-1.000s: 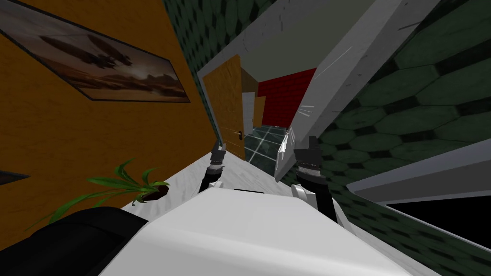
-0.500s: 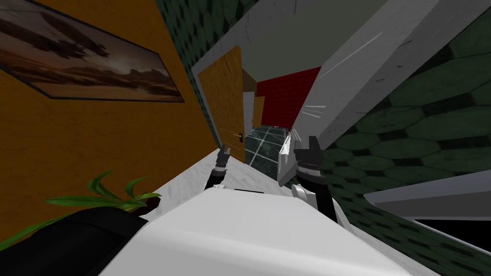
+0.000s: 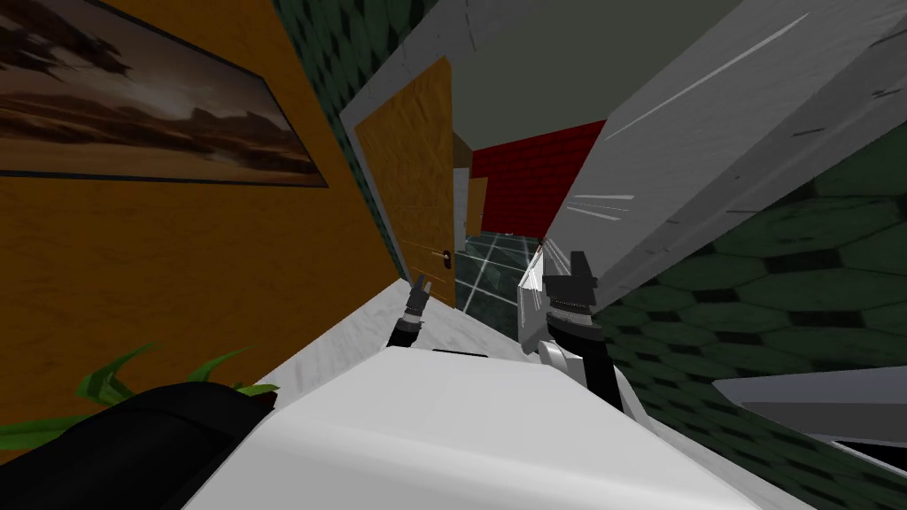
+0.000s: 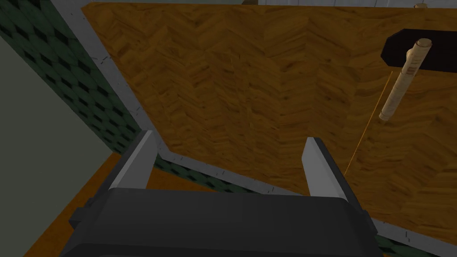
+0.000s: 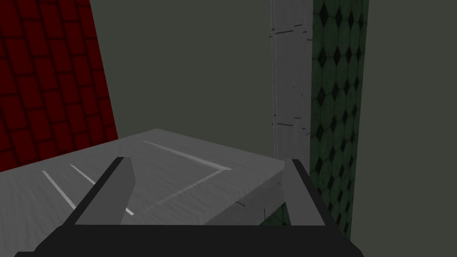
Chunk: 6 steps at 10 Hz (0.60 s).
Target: Push the door open
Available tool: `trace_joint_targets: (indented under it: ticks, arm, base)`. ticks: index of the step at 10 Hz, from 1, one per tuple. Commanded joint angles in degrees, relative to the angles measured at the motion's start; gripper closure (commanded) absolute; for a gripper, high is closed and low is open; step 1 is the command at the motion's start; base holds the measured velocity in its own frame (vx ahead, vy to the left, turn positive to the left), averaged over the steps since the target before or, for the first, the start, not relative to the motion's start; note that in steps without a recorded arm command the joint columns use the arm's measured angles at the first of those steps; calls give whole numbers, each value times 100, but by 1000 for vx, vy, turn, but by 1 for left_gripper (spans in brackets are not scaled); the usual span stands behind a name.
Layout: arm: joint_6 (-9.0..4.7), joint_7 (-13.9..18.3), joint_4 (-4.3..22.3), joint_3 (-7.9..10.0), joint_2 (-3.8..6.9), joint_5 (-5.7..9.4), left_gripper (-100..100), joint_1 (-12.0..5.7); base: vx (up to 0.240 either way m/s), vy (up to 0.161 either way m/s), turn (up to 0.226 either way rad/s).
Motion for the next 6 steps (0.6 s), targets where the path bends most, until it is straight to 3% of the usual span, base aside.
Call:
trace_joint_targets:
  ticks: [1, 6]
  arm:
    - [85, -13, 169, -131, 14, -10, -100, 4]
    - [254, 7, 613, -452, 138, -1, -100, 90]
  base:
    - [174, 119, -56]
    - [189, 142, -62]
